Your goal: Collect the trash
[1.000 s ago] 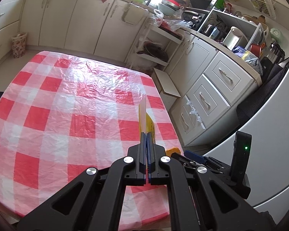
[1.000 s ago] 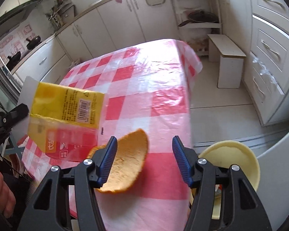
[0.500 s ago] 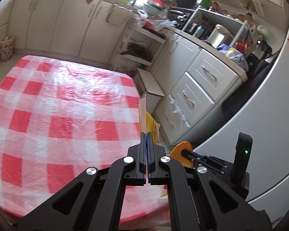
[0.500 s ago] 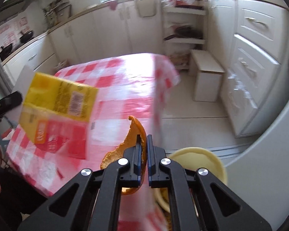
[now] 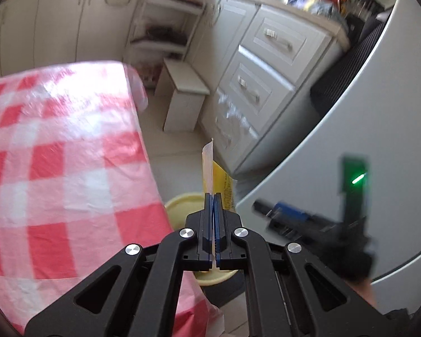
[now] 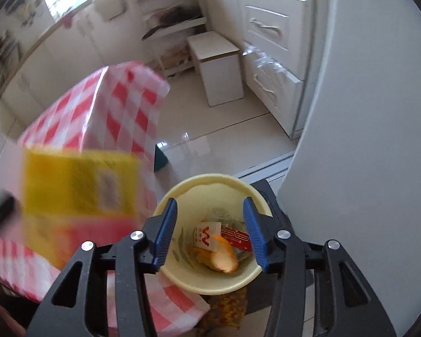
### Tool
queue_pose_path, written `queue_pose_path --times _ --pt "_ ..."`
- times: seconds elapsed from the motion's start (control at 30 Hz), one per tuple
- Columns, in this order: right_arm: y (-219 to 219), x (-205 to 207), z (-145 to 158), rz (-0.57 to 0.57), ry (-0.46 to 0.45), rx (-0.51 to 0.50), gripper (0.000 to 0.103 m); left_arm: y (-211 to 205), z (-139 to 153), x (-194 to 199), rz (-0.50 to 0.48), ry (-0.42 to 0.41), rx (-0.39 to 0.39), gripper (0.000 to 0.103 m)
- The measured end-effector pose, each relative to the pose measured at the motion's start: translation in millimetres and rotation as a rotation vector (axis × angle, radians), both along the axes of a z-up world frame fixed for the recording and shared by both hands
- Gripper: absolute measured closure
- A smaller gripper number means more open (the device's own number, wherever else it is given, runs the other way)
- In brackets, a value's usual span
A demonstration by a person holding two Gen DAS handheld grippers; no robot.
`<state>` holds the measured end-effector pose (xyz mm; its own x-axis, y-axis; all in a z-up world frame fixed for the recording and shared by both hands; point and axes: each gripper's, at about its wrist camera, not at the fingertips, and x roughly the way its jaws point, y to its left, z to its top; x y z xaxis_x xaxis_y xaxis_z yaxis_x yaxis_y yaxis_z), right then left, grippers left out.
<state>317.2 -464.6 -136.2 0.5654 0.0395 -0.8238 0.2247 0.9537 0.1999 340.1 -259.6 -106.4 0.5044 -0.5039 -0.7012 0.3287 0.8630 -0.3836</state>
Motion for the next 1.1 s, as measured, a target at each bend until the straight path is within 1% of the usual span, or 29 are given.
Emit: queue_pose_path --times 0.03,0.07,0.1,0.17,0.23,0.27,0.33,0.37,0.43,0.47,0.5,0.53,0.57,0.6,0.67,0.7,0.8,0.9,0.97,1.1 --pt "-7.5 -2.4 5.8 -0.03 -0.022 0.035 0.054 -5.3 -6.9 3.1 -0.008 0.021 0.011 0.102" --pt "-9.9 -6.7 9.3 -0.042 -0.04 0.06 0.052 -15.3 -19.4 8.1 -0.033 0.062 0.025 0.101" --pt "-12.7 -9.0 13.6 -0.052 -0.059 0.085 0.051 -22.3 -27.4 10.7 -0.05 0.088 0.038 0.099" --pt "-14.5 -14.0 21.1 -0.052 -0.089 0.12 0.05 -29.5 -33.4 10.0 -0.065 0.102 0.059 0.094" --pt "-13.4 -13.0 26.9 -0.044 -0.11 0.126 0.048 -29.5 -29.7 5.4 -0.07 0.094 0.053 0.085" --pt "-12.5 -15.5 31.2 -0.038 -0.126 0.136 0.046 -27.3 -25.0 1.5 -0.069 0.086 0.052 0.081" --pt "-11.1 -14.5 35.9 -0.032 -0.141 0.151 0.044 -17.1 -13.4 -8.5 -0.062 0.059 0.051 0.065" --pt "-9.7 -16.2 39.3 -0.029 -0.146 0.157 0.044 -11.5 -5.7 -14.6 -0.056 0.04 0.058 0.061" --pt "-4.1 -23.0 48.4 -0.018 -0.164 0.168 0.042 2.5 14.3 -28.8 -0.043 -0.006 0.09 0.049" --pt "-0.2 -28.7 54.0 -0.013 -0.176 0.166 0.038 10.6 24.0 -38.5 -0.03 -0.03 0.112 0.045" --pt "3.3 -34.4 59.9 -0.01 -0.187 0.159 0.035 17.1 31.9 -44.7 -0.017 -0.049 0.126 0.037" --pt "9.9 -44.1 66.6 -0.007 -0.202 0.146 0.028 26.6 42.3 -54.1 0.006 -0.077 0.153 0.028" --pt "16.2 -54.3 72.6 -0.006 -0.218 0.131 0.022 34.5 50.1 -62.6 0.027 -0.098 0.174 0.024" --pt "22.0 -62.2 76.2 -0.004 -0.23 0.118 0.019 45.8 59.6 -75.6 0.058 -0.13 0.198 0.019" --pt "38.2 -88.1 87.6 0.004 -0.275 0.081 0.012 60.3 71.6 -90.4 0.093 -0.16 0.221 0.016" --pt "48.0 -103.4 93.9 0.01 -0.305 0.054 0.011 69.2 78.2 -99.2 0.11 -0.178 0.232 0.014" --pt "77.6 -147.5 110.5 0.048 -0.386 -0.026 0.009 97.1 99.1 -131.7 0.165 -0.238 0.239 0.008" --pt "104.2 -187.9 123.2 0.072 -0.46 -0.101 0.007 114.7 112.5 -159.3 0.177 -0.276 0.248 0.008" --pt "115.3 -206.7 127.1 0.081 -0.482 -0.128 0.007 121.9 118.0 -173.2 0.174 -0.29 0.266 0.008" --pt "127.5 -230.7 129.4 0.08 -0.464 -0.152 0.007 134.8 124.2 -199.3 0.175 -0.305 0.291 0.008"
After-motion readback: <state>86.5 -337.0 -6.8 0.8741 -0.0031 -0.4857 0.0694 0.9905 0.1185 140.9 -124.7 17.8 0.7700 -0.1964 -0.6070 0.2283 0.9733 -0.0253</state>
